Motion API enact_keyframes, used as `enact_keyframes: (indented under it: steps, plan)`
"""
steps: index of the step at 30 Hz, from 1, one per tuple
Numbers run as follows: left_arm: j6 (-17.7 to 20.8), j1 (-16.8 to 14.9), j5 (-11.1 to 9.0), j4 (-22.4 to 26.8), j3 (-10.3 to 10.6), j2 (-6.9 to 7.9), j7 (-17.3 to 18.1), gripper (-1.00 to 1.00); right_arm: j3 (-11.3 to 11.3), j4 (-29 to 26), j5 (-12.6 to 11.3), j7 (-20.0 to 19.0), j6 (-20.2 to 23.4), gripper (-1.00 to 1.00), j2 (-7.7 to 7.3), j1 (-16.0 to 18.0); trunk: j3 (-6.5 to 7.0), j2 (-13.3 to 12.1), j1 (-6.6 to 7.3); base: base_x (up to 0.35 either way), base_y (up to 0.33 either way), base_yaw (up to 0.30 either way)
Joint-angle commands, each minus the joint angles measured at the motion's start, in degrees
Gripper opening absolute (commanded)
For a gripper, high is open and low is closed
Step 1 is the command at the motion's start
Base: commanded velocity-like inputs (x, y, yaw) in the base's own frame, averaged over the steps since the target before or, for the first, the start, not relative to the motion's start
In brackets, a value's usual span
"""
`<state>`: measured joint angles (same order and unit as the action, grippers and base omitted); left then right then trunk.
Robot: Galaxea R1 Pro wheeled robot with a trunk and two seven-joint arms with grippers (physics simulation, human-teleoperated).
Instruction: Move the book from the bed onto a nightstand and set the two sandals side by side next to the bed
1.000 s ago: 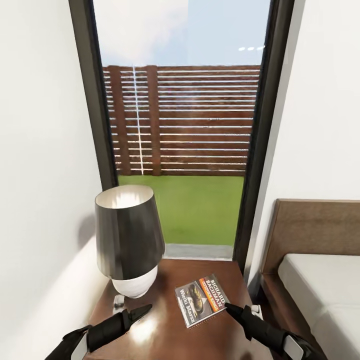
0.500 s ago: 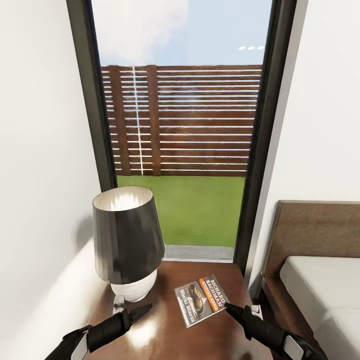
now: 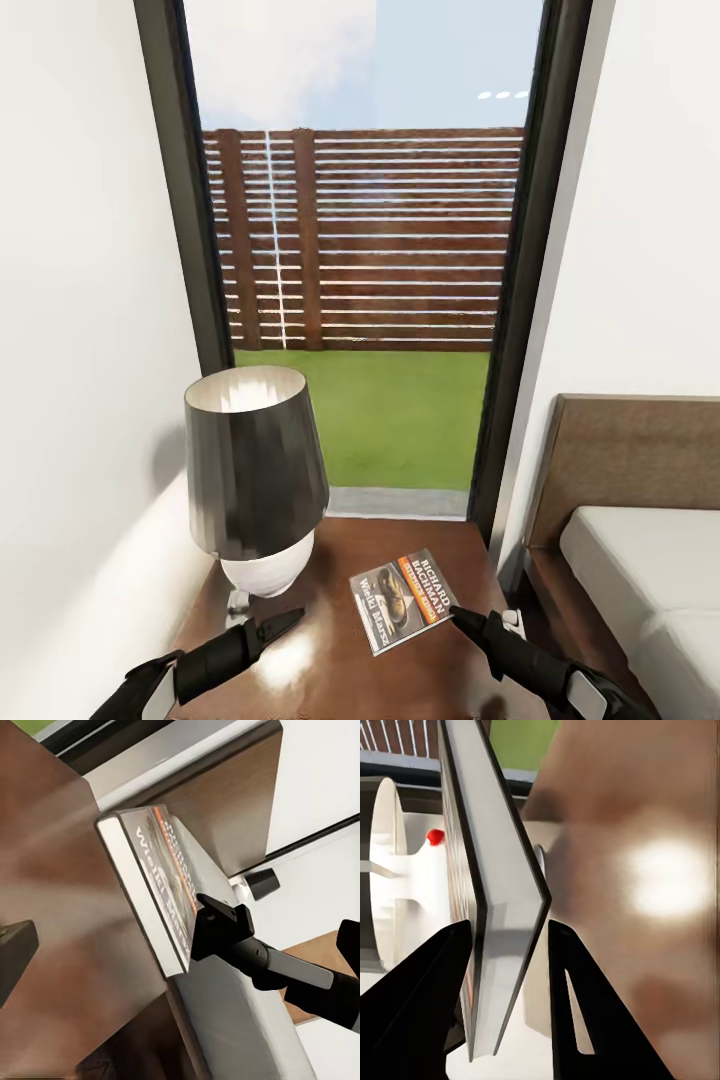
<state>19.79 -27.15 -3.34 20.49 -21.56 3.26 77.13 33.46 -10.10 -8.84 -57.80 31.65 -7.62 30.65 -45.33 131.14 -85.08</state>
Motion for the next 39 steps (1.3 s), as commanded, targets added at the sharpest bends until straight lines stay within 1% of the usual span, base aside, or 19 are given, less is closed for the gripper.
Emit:
enact_keyframes:
  steps: [1,10,17,36,39]
  plan:
    - [0.60,-0.04,0.01,-0.01,-0.16,-0.04,0.21,1.00,-0.15,0.00,-0.68,0.01,0.52,-1.00,-0.02,0.03,-0.24,0.44,-0.21,0.000,0.000,0.000]
    - [0.60,-0.01,0.08,-0.01,-0.15,-0.02,0.21,1.00,-0.15,0.01,-0.67,0.03,0.51,-1.00,-0.02,0.03,-1.86,4.05,-2.19,0.000,0.000,0.000]
    - [0.54,-0.02,0.08,-0.01,-0.22,-0.01,0.21,1.00,-0.15,0.02,-0.67,0.05,0.53,-1.00,-0.02,0.03,-1.86,4.05,-2.19,0.000,0.000,0.000]
    - [0.51,-0.02,0.08,-0.03,-0.15,-0.07,0.21,1.00,-0.15,0.03,-0.68,0.02,0.52,-1.00,-0.02,0.03,-5.27,11.67,-6.36,0.000,0.000,0.000]
    - [0.51,-0.02,0.08,-0.01,-0.18,-0.05,0.21,1.00,-0.15,0.04,-0.70,0.02,0.51,-1.00,-0.02,0.03,-5.27,11.67,-6.36,0.000,0.000,0.000]
